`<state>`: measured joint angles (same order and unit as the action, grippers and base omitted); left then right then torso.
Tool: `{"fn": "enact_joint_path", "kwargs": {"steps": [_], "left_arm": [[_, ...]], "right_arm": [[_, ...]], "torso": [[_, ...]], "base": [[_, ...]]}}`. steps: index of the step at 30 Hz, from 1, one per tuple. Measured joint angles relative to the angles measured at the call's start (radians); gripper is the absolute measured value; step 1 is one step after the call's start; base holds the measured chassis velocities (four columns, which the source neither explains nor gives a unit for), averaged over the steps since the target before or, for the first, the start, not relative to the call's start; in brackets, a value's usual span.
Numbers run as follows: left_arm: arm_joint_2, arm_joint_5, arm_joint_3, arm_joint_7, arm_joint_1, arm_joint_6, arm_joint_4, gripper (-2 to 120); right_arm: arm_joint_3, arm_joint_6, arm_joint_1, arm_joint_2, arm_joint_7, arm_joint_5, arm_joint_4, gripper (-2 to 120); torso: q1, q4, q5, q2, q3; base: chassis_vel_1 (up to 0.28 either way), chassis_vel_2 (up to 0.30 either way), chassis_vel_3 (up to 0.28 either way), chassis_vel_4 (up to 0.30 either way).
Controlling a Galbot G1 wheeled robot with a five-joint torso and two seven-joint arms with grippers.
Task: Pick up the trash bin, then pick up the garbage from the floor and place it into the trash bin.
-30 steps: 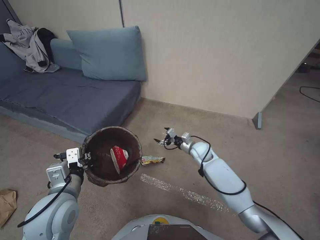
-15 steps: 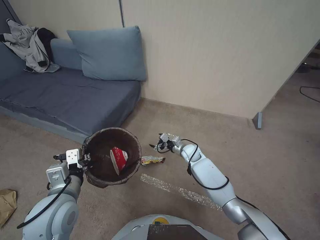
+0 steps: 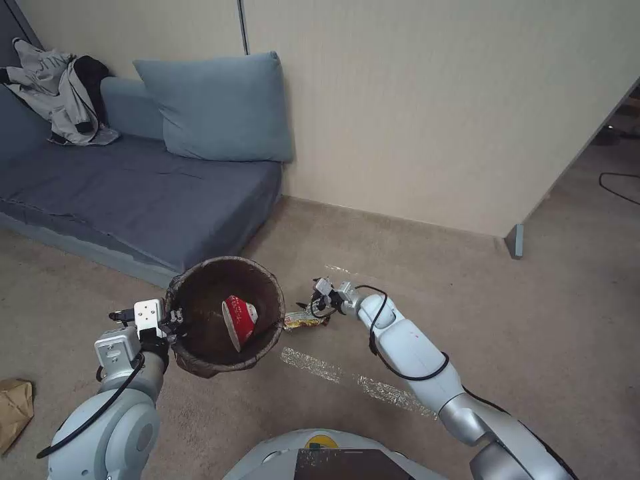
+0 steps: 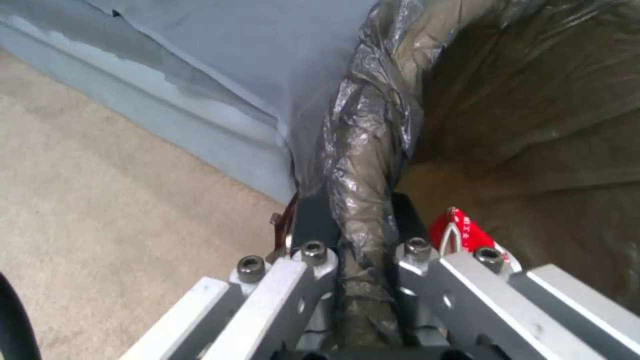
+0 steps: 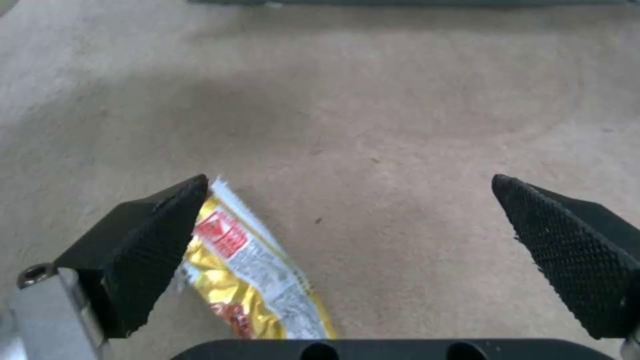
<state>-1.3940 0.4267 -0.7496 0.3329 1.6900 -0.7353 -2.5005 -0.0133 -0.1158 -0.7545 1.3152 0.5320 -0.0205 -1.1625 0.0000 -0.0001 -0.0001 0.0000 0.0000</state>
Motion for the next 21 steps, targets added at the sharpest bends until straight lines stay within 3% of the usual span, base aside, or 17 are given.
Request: {"fn": "enact_joint_path", "kwargs": {"steps": [21], "left_arm": [[-0.008,-0.015,0.003,-0.001,0.014,0.000,0.000,3]], "right_arm": [[0.065,0.055,0.045,0.048,0.064,0.094,0.142,100]], "torso": [[0.000,0.0001,0.0000,0.000,0.000]], "base": [[0.000,0.000,0.000,0.000]]}}
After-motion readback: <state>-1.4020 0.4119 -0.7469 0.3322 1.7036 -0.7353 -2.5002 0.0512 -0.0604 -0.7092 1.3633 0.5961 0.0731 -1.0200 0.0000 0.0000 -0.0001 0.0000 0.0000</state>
